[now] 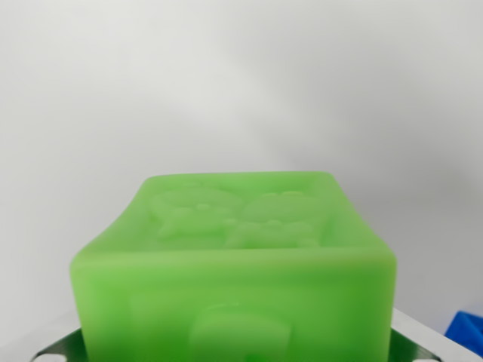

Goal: Stack cube

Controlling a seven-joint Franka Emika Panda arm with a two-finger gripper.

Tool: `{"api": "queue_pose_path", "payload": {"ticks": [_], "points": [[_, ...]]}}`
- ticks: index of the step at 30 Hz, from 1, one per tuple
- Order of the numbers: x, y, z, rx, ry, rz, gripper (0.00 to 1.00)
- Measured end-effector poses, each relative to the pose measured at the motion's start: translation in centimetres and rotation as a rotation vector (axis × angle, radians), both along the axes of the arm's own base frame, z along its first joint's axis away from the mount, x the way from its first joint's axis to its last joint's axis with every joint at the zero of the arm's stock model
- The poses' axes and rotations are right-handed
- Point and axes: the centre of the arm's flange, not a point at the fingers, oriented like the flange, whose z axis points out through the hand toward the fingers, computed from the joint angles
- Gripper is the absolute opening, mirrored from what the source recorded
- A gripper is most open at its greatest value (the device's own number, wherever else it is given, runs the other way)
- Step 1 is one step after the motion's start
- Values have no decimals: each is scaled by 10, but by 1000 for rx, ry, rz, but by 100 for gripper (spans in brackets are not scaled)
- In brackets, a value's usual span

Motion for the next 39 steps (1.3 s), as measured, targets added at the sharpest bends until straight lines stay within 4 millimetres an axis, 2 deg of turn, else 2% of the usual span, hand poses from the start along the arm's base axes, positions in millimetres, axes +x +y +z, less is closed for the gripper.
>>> {"api": "queue_pose_path", "payload": {"ticks": [39], "points": [[-2, -76, -2, 0, -1, -80, 0]]}}
